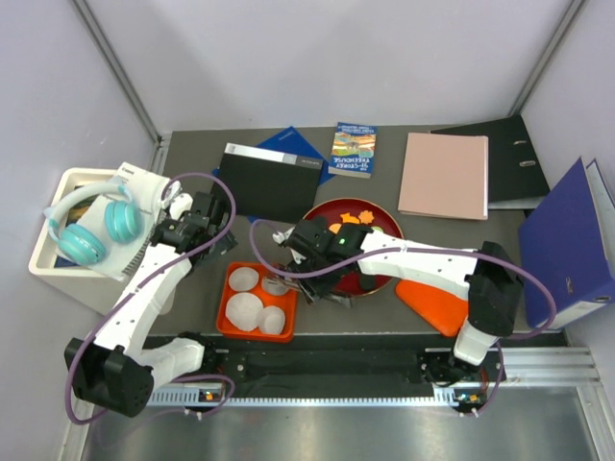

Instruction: Pack the cookies

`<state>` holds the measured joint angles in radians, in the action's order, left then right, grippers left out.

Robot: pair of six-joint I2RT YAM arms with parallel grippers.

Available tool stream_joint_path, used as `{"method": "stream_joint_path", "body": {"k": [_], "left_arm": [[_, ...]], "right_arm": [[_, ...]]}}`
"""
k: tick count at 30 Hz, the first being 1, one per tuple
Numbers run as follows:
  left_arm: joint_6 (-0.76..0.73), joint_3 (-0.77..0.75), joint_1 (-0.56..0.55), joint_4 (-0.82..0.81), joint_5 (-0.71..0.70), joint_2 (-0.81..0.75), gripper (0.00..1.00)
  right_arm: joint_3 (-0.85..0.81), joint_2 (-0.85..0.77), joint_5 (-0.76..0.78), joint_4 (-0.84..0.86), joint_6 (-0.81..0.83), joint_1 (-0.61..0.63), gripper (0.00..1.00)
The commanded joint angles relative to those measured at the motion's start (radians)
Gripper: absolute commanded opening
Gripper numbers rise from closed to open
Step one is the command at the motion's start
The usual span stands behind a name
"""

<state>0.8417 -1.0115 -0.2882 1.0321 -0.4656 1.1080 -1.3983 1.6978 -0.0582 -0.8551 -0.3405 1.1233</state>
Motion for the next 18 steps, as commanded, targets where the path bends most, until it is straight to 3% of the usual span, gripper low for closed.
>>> {"method": "stream_joint_path", "body": {"k": [1, 7, 18], "left_arm": [[-0.016, 0.002, 0.006, -0.015, -0.024, -0.017, 0.99], [-0.021, 0.002, 0.006, -0.02, -0.021, -0.014, 0.99], [-0.024, 0.005, 0.004, -0.024, -0.015, -0.013, 0.99]], "right_arm": [[-0.077, 0.011, 0.008, 0.037, 0.001, 0.012, 0.41], [-0.094, 0.017, 0.014, 0.031, -0.009, 0.012, 0.47], [-0.087, -0.013, 0.044, 0.019, -0.031, 0.012, 0.47]]}}
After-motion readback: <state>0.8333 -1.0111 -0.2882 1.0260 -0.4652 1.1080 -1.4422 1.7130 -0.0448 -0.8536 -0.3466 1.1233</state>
